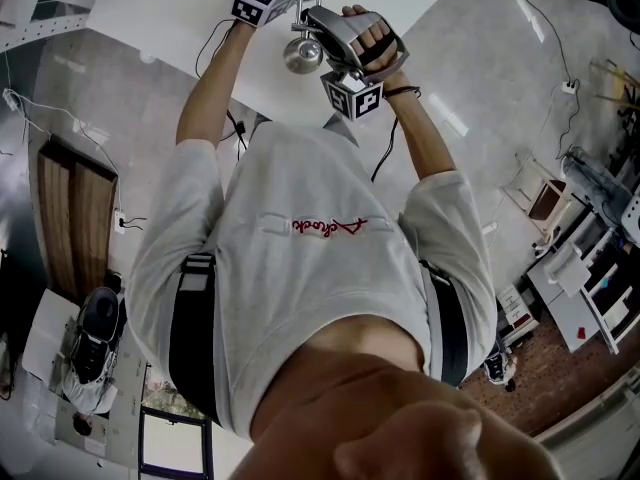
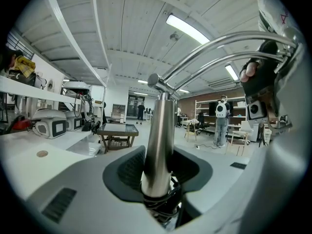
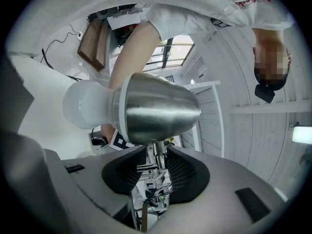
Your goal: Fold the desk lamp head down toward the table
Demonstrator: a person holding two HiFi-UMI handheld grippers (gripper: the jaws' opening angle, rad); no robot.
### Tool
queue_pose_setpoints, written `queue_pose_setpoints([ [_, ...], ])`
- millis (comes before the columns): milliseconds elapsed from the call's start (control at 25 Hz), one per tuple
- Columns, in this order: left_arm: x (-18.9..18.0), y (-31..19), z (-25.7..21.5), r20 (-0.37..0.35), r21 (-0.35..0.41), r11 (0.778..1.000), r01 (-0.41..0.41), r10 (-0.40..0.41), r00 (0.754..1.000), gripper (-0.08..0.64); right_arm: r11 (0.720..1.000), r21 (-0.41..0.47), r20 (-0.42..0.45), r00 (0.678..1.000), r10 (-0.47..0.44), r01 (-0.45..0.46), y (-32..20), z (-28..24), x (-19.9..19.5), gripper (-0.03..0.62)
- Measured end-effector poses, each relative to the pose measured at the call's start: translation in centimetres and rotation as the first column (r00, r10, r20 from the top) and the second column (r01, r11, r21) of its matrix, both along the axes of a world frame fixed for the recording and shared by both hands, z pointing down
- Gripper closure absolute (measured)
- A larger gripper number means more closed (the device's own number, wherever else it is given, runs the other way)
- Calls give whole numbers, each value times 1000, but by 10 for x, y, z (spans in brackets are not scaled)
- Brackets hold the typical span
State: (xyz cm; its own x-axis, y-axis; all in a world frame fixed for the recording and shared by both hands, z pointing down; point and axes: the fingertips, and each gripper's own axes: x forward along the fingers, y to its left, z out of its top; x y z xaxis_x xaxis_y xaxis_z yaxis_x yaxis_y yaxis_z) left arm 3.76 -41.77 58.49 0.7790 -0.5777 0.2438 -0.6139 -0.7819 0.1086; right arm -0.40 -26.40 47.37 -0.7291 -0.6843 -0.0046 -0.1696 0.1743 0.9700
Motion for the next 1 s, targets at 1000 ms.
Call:
queue_pose_setpoints([
  [1000, -43, 25, -31, -66, 75, 989, 128, -123, 990, 379, 834, -472, 117, 918, 379, -285, -30, 71, 61, 572],
])
